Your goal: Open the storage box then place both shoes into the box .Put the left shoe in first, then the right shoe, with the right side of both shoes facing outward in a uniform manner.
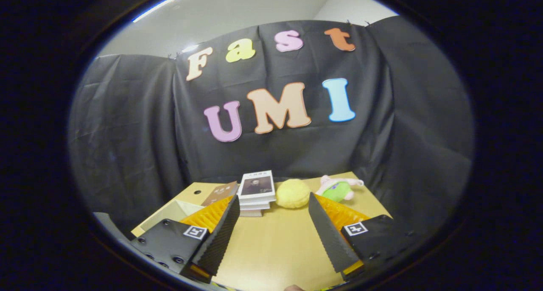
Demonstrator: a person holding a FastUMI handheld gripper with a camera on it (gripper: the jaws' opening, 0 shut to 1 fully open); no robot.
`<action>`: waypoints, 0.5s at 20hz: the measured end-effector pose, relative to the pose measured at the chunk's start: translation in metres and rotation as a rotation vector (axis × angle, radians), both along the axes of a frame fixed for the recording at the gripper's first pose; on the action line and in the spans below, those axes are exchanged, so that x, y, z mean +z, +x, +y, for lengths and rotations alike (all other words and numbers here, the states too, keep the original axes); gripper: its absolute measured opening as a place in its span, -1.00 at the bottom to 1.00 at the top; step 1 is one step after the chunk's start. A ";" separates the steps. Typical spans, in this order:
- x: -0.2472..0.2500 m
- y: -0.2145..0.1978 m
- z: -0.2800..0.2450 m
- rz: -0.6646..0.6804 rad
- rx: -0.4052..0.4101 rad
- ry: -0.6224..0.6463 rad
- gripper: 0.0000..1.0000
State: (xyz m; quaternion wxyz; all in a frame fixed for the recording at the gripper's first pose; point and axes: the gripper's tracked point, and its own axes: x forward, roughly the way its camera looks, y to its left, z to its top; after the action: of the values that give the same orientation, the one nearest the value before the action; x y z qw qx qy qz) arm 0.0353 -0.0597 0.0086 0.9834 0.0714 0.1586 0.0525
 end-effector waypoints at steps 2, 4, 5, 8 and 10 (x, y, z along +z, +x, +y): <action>0.004 -0.002 -0.018 -0.043 -0.030 -0.020 1.00; 0.009 -0.005 -0.032 -0.075 -0.055 -0.035 1.00; 0.010 -0.005 -0.037 -0.092 -0.063 -0.041 1.00; 0.018 -0.008 -0.043 -0.114 -0.066 -0.060 1.00; 0.015 -0.008 -0.043 -0.111 -0.058 -0.070 1.00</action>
State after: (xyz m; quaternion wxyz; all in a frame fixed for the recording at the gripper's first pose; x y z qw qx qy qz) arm 0.0268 -0.1028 0.0237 0.9936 0.0385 0.1034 0.0223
